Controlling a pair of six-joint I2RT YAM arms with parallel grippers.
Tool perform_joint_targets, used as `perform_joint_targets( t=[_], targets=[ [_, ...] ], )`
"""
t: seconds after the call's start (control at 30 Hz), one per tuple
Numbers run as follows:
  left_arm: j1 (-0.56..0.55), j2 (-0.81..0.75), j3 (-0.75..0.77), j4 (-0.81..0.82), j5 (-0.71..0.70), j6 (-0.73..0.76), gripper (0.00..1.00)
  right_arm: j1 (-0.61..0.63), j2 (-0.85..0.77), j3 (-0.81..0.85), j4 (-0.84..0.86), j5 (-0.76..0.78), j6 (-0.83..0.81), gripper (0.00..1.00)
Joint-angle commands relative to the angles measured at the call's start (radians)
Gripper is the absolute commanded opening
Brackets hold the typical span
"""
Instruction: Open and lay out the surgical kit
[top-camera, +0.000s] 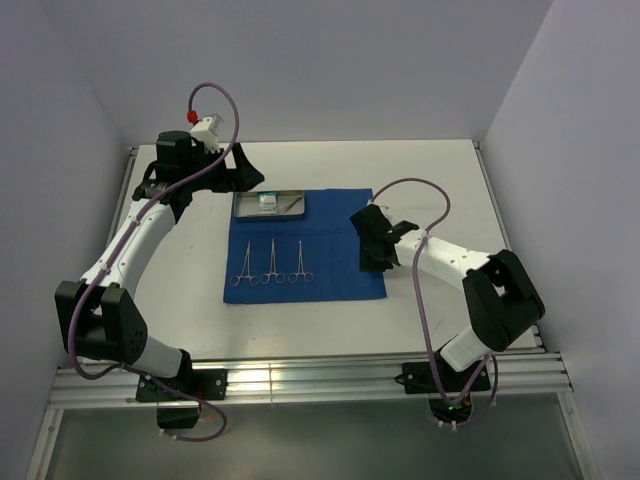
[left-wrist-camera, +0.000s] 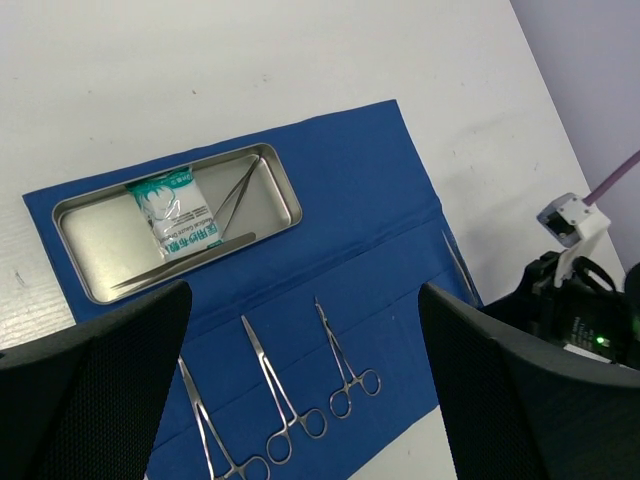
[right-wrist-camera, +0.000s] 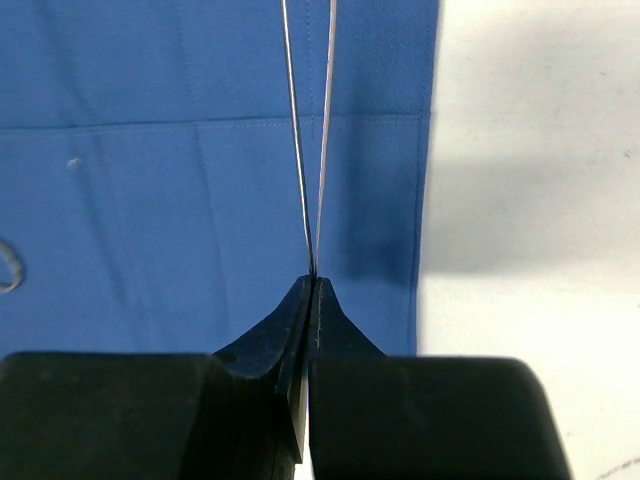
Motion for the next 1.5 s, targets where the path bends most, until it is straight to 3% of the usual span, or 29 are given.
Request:
perform_joint_targets(
  t=[0.0,0.43,0.7,1.3,1.47],
  targets=[
    [0.004,-0.004,0.042,0.007,0.020,-0.004,0.99,-0.007,-0.087,0.035,-0.047,-0.008,0.021,0.00],
    [0.004,-0.004,0.034,0.007,0.004,-0.011,0.99,0.060,-0.110,0.024,0.094,-0.074,0.136,0.00],
    [0.004,-0.015,0.014,0.019,0.009,-0.031,0.99,0.143,0.037,0.161,0.025,-0.038,0.274,0.00],
    [0.031,-0.033,-0.019,0.030,0.017,-0.006,0.99,0.175,0.135,0.144,0.071,-0.002,0.232,0.00],
    [0.036,-0.035,-0.021,0.025,0.020,-0.003,0.99,0.154,0.066,0.114,0.053,0.036,0.192,0.00]
  ],
)
